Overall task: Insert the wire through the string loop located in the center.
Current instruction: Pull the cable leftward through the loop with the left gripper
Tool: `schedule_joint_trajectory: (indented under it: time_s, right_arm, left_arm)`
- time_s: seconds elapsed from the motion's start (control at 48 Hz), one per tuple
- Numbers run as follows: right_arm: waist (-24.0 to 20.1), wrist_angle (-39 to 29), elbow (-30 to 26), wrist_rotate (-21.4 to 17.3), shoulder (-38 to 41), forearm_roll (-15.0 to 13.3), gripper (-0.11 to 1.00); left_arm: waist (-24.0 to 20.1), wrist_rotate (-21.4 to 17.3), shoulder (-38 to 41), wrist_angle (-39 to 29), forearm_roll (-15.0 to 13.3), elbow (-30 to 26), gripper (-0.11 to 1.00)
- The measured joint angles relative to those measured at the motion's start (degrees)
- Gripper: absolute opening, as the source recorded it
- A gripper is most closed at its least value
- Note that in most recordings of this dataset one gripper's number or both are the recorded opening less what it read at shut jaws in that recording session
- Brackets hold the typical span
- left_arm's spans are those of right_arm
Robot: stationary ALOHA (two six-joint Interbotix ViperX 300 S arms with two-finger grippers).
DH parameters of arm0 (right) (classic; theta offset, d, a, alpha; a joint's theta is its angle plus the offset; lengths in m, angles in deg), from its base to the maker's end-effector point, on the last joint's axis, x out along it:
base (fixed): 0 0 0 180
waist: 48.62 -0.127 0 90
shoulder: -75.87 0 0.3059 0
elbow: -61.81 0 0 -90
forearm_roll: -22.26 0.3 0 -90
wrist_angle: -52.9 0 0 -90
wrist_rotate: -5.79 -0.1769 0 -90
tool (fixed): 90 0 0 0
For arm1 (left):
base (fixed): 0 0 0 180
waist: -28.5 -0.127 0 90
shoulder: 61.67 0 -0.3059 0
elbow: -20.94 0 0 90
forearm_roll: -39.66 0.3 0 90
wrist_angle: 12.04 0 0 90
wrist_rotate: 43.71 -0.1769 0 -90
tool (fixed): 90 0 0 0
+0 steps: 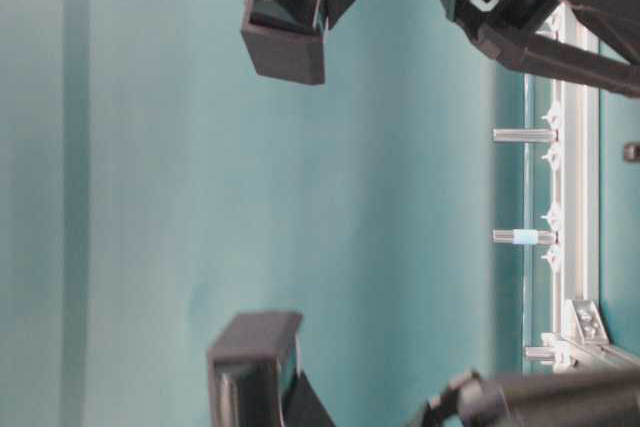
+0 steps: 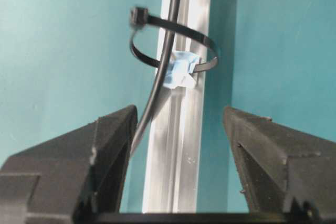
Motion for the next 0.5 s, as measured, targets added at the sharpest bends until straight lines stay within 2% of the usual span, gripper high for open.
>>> schedule_joint_trajectory:
  time_s: [0.187,0.5]
  right_arm:
    - [0.00,-0.09,0.00,0.09,0.00,0.00,0.68]
    - [0.00,0.00,0.00,0.18,-0.09,0.00,0.68]
  left_arm:
    - [0.88,1.14,-3.08,-2.90,-0.09,2.90,0.16]
    - [1.23,7.47,-10.02,-3.87,-0.09,9.84,0.16]
